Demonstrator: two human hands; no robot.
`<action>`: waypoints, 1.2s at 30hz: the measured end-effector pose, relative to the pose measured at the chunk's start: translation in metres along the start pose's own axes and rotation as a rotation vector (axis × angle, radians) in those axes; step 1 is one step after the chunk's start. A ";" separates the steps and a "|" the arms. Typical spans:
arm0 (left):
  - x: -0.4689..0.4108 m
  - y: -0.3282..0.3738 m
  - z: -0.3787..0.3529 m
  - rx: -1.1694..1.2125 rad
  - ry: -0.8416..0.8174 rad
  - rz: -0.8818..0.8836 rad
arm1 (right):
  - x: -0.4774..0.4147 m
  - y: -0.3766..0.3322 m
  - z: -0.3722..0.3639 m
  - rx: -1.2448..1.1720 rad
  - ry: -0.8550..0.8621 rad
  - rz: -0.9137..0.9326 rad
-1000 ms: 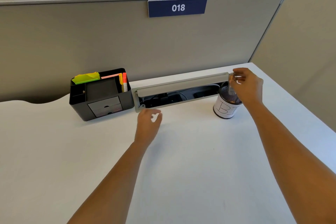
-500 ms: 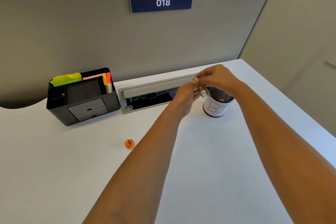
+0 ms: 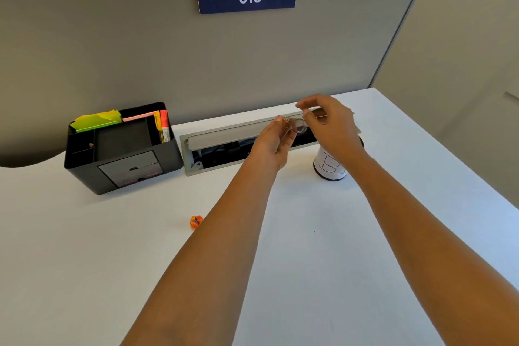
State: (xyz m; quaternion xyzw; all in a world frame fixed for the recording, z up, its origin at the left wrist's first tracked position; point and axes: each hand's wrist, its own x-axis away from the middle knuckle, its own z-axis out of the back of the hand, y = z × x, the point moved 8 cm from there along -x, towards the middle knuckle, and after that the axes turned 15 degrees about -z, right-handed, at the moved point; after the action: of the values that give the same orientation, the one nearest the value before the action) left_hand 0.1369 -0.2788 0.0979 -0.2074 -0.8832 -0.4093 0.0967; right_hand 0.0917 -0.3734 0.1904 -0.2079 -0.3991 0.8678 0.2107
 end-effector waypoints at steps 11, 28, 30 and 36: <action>-0.009 0.009 0.027 0.023 0.120 -0.028 | 0.031 0.002 -0.019 0.228 0.050 0.223; -0.017 0.013 0.028 -0.130 -0.034 -0.097 | 0.023 0.009 -0.054 0.363 -0.151 -0.057; -0.017 0.013 0.026 -0.153 -0.052 -0.094 | 0.024 0.009 -0.057 0.293 -0.196 -0.081; -0.013 0.019 0.021 -0.092 -0.034 -0.139 | 0.026 0.006 -0.046 -0.065 -0.186 -0.141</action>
State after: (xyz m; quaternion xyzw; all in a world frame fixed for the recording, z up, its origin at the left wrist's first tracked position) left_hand 0.1572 -0.2556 0.0931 -0.1566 -0.8773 -0.4516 0.0435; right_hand 0.0934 -0.3357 0.1534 -0.1049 -0.4585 0.8530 0.2263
